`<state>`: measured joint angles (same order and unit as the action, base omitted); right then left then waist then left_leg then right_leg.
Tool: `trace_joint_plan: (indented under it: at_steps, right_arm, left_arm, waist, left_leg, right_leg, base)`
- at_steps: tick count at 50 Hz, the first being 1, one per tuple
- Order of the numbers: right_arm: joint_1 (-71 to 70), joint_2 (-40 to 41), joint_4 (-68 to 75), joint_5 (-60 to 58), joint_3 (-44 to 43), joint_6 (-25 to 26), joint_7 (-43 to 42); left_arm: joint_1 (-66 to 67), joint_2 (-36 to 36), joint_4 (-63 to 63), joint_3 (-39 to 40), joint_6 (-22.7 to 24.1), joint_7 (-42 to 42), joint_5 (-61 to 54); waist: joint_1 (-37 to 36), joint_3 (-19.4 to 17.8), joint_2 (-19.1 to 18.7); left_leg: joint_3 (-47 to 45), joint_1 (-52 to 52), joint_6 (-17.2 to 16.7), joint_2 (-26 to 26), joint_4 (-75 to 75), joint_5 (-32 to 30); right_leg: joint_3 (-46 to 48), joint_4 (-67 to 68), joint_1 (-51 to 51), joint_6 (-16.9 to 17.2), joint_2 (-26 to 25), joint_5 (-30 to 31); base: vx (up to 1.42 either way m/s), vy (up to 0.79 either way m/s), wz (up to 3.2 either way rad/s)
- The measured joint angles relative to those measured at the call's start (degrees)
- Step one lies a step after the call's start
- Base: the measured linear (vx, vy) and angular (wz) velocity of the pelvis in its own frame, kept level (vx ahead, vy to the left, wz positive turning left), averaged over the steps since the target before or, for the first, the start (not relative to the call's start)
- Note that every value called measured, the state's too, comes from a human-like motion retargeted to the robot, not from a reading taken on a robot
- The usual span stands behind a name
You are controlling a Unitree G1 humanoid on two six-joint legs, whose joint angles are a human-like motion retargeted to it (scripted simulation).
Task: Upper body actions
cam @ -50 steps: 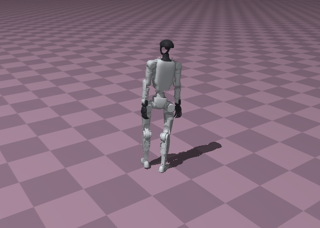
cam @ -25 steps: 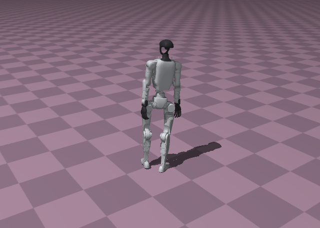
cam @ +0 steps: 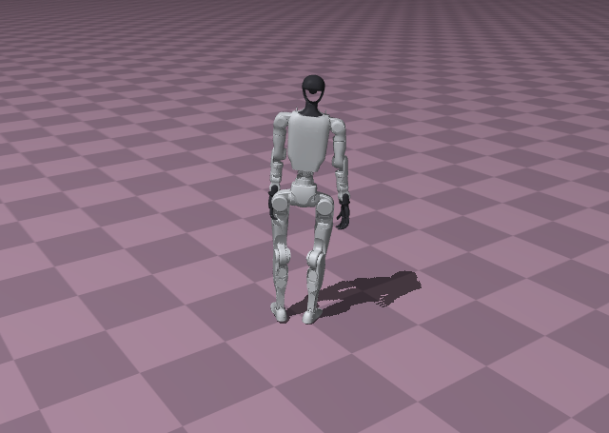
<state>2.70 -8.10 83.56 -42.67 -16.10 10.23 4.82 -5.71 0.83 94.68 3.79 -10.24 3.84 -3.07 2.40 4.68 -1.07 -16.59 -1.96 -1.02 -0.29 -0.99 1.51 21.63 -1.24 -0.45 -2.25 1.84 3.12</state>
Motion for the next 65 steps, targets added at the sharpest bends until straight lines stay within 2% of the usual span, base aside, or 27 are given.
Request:
trace_joint_plan:
  at_steps: [9,21,28,35,44,50,60,65]
  right_arm:
    - [-0.04,-0.56,2.12,0.63,-0.18,1.61,-0.60]
    - [1.55,-0.22,3.09,0.79,-0.03,1.47,-2.21]
    - [1.32,-1.23,3.37,2.47,-0.11,0.29,-3.89]
    - [1.63,-2.16,3.24,4.40,-1.32,-0.22,-4.44]
    - [5.04,-1.89,2.75,4.23,-4.02,0.26,-5.06]
    - [6.39,-1.79,2.65,3.73,-4.94,0.87,-5.91]
    - [5.42,-1.60,-1.61,4.25,-6.83,0.14,-5.06]
    - [2.42,-2.39,-5.66,3.25,-8.60,-0.82,-3.72]
  left_arm:
    - [-0.72,-0.30,-1.92,-0.41,0.20,-0.22,0.28]
    - [-0.37,-0.21,-3.19,-0.74,0.26,-0.58,0.88]
    - [0.39,-0.06,-3.03,-0.56,-0.02,-1.12,1.41]
    - [0.08,0.24,-3.83,-0.44,-0.25,-1.28,2.36]
    - [-2.47,1.18,-4.08,-1.99,-0.49,-0.99,2.05]
    - [-3.70,2.38,-2.99,-2.13,-0.88,-0.68,2.18]
    - [-3.43,4.47,1.12,2.86,-2.14,1.61,2.83]
    - [-0.15,4.39,2.72,5.35,-2.96,1.11,2.20]
  waist:
    - [2.96,-0.52,-0.94]
    - [3.28,-1.40,-1.25]
    - [1.86,-1.80,-1.83]
    - [-1.86,-2.81,-2.29]
    - [-12.06,-3.56,-0.47]
    - [-20.21,-4.90,0.63]
    - [-41.28,-9.20,4.38]
    - [-46.35,-11.27,3.78]
  left_leg:
    - [-5.33,1.04,-0.25,1.33,0.29,0.90]
    - [-6.27,0.80,-0.06,1.34,0.07,1.07]
    - [-3.28,-0.84,0.38,0.60,-0.93,0.64]
    - [4.04,-3.82,0.26,-1.53,-2.34,-1.19]
    - [17.72,-9.04,-1.73,-6.93,-3.14,-6.21]
    - [24.43,-9.99,-3.96,-10.38,-2.02,-9.93]
    - [29.37,-11.55,-6.82,-15.04,-0.77,-12.83]
    - [31.48,-11.66,-8.21,-16.29,-0.62,-13.34]
  right_leg:
    - [-5.47,0.96,-2.59,-0.06,-0.88,1.47]
    - [-6.53,1.11,-3.22,0.18,-0.73,1.95]
    - [-3.65,0.57,-1.92,0.72,0.19,1.22]
    - [3.64,-0.64,1.69,1.97,2.33,-0.61]
    - [22.39,-0.88,8.74,5.53,5.84,-6.03]
    - [33.50,0.50,13.62,7.73,6.00,-10.12]
    - [42.99,0.99,15.76,10.19,7.13,-11.79]
    - [45.39,1.17,16.95,11.24,6.64,-12.46]
  base:
    - [-0.01,-0.02,-0.54]
    - [-0.02,0.04,-0.03]
    - [-0.11,0.22,0.38]
    - [-0.32,0.29,0.95]
    - [-0.45,0.13,1.79]
    - [-0.45,-0.06,2.03]
    - [-0.33,-0.23,1.14]
    - [-0.11,-0.12,0.86]
